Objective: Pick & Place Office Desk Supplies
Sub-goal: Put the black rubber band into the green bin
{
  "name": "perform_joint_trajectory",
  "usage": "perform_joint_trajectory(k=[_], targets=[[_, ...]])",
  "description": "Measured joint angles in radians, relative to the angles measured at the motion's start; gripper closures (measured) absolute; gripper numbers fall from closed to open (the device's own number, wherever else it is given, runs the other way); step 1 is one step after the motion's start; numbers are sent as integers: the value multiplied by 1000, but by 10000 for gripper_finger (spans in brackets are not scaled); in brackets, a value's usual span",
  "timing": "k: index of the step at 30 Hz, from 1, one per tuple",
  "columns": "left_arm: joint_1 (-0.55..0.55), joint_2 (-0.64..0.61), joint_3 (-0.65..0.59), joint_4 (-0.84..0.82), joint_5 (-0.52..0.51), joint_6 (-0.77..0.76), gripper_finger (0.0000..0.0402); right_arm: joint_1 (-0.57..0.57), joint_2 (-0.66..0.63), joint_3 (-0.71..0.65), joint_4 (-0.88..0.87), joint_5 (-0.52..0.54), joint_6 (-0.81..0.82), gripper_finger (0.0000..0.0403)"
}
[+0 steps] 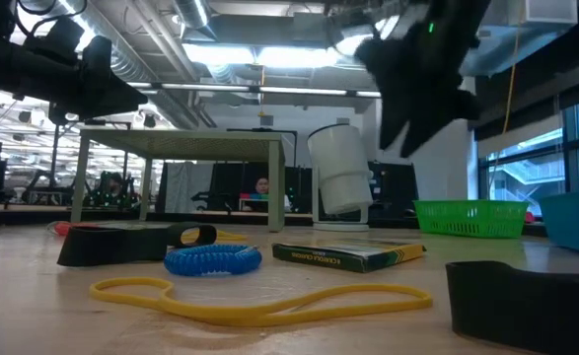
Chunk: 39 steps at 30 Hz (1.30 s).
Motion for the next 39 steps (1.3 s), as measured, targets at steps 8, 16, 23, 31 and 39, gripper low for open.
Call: perform_joint_trajectory(k=[8, 16, 23, 31, 39], targets=[[0, 0, 0, 0, 0, 0, 263, 268, 32, 1, 337, -56, 38, 224], [0, 0, 0, -2, 0, 0, 263, 406, 157, 1, 559, -14, -65, 226], [0, 0, 0, 0, 0, 0, 263, 405, 286, 17, 581, -165, -74, 226], [0, 0, 0, 0, 0, 0, 263, 403, 429, 176, 538, -348, -295, 226], [0, 0, 0, 0, 0, 0, 263, 402, 452, 246, 355, -251, -384, 226]])
